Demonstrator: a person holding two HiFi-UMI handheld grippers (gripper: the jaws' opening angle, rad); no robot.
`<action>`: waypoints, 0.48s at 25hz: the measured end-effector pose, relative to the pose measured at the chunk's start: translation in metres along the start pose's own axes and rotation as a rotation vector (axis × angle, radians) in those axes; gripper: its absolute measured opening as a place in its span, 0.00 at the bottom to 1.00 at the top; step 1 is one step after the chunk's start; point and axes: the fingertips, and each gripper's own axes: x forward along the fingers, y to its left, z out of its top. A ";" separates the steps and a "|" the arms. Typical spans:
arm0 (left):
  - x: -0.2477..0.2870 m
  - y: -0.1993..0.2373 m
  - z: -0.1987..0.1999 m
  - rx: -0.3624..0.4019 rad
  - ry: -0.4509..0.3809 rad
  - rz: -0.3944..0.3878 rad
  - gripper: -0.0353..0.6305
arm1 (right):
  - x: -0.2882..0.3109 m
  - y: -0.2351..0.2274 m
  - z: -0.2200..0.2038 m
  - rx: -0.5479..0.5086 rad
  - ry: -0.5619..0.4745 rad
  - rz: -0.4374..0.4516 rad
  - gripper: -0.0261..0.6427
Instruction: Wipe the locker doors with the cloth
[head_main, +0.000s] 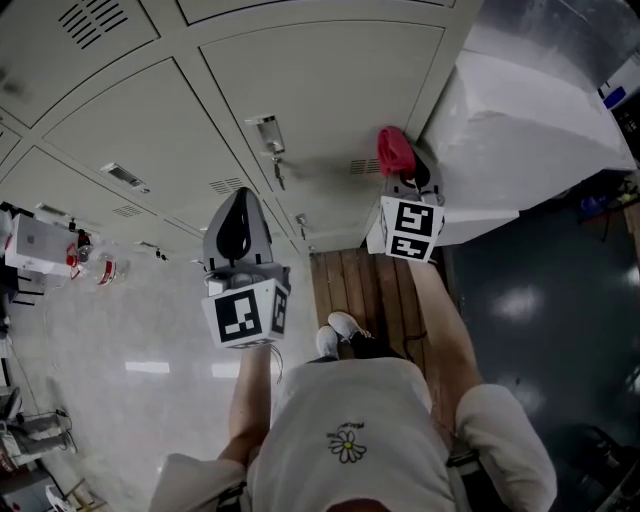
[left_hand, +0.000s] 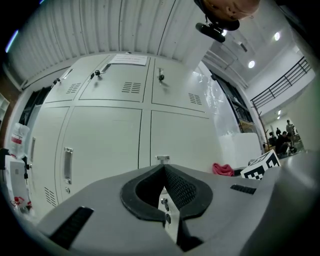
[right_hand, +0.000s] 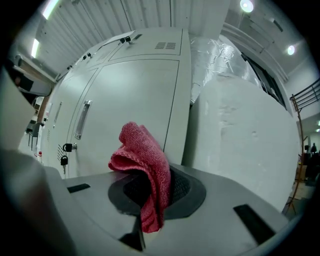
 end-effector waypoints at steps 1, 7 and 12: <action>0.001 -0.001 0.000 0.001 -0.001 -0.005 0.08 | 0.000 -0.005 -0.001 0.000 0.003 -0.012 0.10; 0.002 -0.005 -0.002 0.005 0.007 -0.012 0.08 | -0.002 -0.022 -0.012 -0.003 0.034 -0.058 0.10; -0.001 -0.006 -0.005 0.012 0.011 -0.019 0.08 | -0.001 -0.021 -0.009 0.003 0.022 -0.054 0.10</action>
